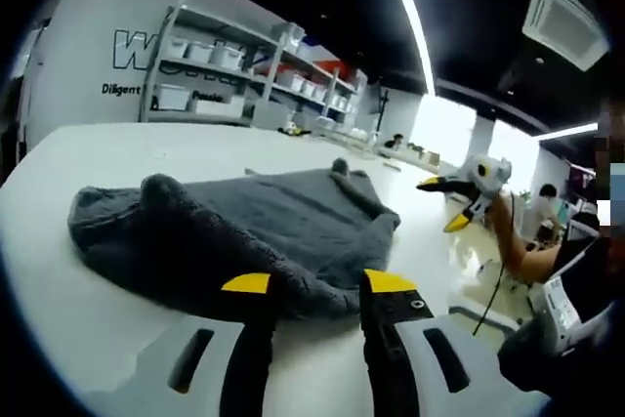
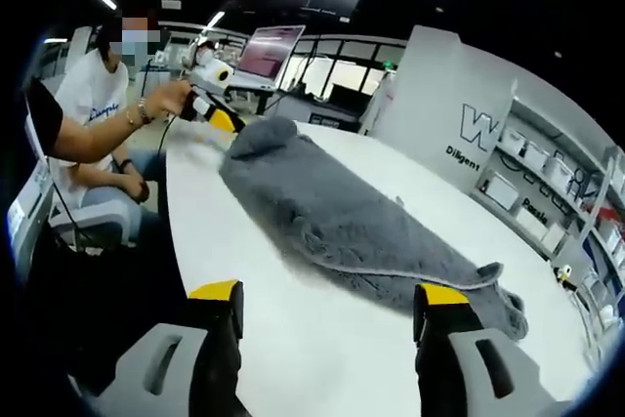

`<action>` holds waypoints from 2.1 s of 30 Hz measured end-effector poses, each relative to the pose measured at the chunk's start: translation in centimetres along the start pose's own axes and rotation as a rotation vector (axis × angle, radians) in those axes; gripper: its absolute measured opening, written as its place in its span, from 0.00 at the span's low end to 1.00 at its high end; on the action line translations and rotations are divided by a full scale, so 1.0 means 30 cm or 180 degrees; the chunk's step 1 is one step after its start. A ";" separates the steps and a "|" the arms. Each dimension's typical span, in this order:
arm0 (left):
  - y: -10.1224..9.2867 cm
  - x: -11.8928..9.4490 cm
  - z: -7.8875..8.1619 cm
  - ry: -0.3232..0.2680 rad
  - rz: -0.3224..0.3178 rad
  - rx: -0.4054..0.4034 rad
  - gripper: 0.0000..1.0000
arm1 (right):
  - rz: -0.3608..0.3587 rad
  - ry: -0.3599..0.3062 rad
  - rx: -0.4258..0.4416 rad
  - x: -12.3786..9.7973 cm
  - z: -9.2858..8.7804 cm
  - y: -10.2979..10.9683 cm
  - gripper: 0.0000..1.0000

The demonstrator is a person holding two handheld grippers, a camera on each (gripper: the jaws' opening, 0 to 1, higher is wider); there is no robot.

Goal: Open the folded towel by lifting each exposed corner and separating the folded layers until the towel lies flat within the target outline without major curled edges

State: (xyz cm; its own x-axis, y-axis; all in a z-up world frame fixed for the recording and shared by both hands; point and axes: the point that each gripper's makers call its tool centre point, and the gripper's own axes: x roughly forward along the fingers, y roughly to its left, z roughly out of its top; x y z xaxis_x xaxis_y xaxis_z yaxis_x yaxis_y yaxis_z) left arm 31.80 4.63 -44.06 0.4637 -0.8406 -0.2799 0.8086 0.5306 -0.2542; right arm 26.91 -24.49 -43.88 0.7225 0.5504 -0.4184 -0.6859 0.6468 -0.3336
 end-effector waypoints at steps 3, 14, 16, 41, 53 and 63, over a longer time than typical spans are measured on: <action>-0.008 -0.019 -0.003 -0.0005 -0.0064 -0.0004 0.30 | -0.0023 -0.0001 0.0017 -0.001 -0.003 -0.009 0.70; -0.014 -0.051 -0.034 0.0022 -0.0082 -0.0064 0.08 | -0.0280 0.0041 -0.0161 -0.008 0.007 -0.104 0.60; -0.018 -0.054 -0.040 0.0018 -0.0103 -0.0183 0.06 | -0.0351 0.0078 -0.0261 0.001 0.008 -0.130 0.56; 0.052 -0.077 0.089 -0.0658 -0.0001 -0.0971 0.04 | 0.0116 0.0195 -0.1340 0.232 -0.015 -0.026 0.23; 0.070 -0.077 0.129 -0.0867 -0.0005 -0.1215 0.04 | 0.0089 0.0235 -0.1366 0.292 -0.011 -0.023 0.10; 0.103 -0.097 0.089 -0.0601 0.0223 -0.1251 0.04 | 0.0341 0.0276 -0.1475 0.229 0.002 0.000 0.01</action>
State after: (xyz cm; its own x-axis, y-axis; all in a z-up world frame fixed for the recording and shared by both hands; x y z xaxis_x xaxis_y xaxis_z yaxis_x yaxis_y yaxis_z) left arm 33.91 8.42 -41.58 0.6000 -0.7869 -0.1443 0.5905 0.5573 -0.5837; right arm 31.88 -20.68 -46.72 0.6492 0.5423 -0.5333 -0.7369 0.2747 -0.6177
